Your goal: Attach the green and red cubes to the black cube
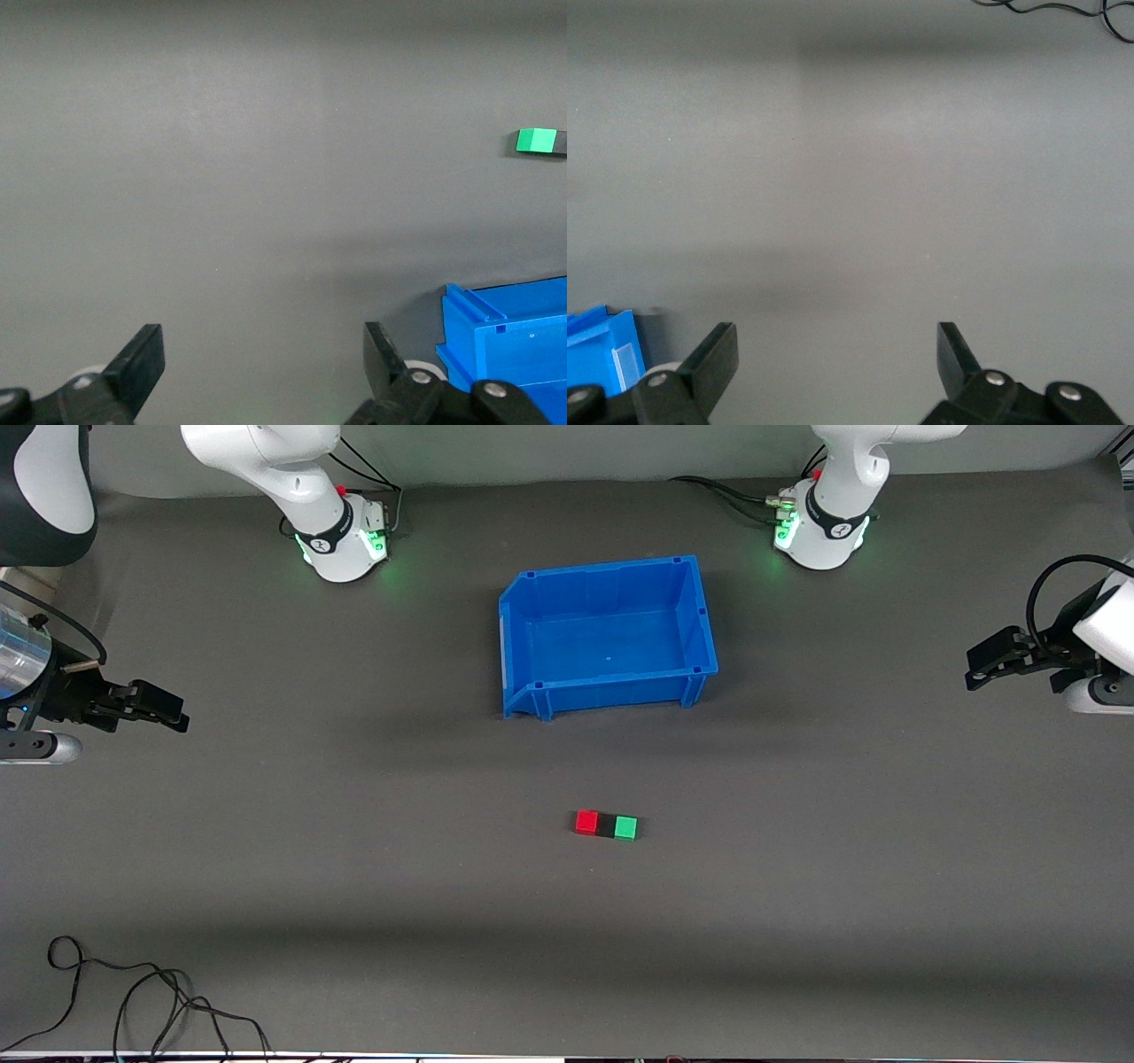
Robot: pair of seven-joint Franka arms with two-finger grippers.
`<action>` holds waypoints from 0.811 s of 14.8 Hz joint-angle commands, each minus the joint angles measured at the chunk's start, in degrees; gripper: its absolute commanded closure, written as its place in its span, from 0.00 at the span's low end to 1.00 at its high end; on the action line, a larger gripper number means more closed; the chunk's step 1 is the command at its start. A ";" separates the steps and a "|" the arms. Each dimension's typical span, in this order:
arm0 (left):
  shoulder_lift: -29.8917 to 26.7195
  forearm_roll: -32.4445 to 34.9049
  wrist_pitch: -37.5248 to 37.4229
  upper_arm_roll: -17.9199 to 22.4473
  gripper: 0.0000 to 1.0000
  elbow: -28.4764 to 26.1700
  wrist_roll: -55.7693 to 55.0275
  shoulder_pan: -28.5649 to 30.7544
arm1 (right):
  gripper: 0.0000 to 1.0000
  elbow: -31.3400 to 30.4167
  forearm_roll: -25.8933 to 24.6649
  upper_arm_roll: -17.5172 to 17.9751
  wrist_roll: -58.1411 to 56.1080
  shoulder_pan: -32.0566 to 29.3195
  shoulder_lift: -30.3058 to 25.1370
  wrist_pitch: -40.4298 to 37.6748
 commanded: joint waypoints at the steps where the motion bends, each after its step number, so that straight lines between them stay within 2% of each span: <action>1: -0.02 1.06 -0.55 0.66 0.00 0.37 0.71 -0.96 | 0.01 1.34 -0.97 0.32 -1.25 -0.24 0.56 -1.07; 12: 0.07 1.14 -0.29 0.66 0.00 0.46 0.71 -1.05 | 0.00 0.64 -0.18 0.76 5.26 1.34 0.30 -1.16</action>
